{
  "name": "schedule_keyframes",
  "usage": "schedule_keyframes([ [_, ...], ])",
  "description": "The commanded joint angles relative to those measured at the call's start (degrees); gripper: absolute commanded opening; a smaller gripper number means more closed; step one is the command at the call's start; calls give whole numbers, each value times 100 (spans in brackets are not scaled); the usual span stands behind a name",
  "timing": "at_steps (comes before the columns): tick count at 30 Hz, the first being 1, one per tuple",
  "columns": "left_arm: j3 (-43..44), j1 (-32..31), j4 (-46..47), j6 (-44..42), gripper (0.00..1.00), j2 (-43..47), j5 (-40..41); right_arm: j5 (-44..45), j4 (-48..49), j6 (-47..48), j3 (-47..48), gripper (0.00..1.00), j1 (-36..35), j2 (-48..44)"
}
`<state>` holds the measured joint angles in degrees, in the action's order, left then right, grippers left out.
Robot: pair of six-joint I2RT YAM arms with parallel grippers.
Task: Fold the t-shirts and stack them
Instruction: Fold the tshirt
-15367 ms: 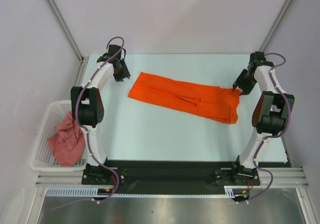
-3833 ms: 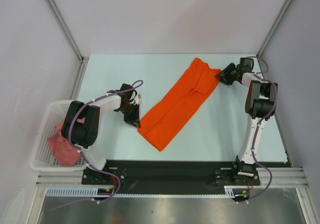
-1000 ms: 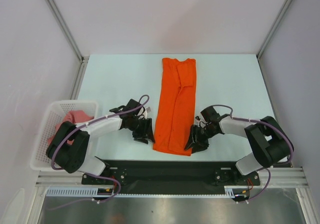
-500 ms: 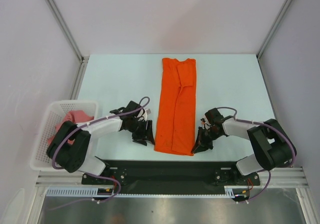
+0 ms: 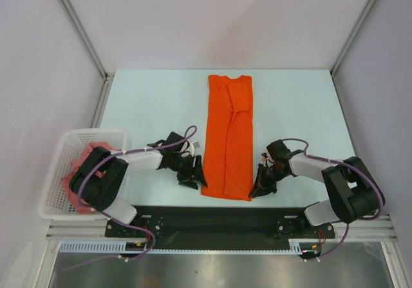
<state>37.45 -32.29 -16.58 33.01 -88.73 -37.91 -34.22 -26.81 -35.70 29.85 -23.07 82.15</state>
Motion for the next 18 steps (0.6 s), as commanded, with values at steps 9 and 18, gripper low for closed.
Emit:
schedule_keyframes([
  [9,-106,-295,295,196,42,-672,293,425,-237,275,4,0,136,-138],
  [18,7,-462,427,363,0,-567,144,468,-439,345,205,0,127,-515],
])
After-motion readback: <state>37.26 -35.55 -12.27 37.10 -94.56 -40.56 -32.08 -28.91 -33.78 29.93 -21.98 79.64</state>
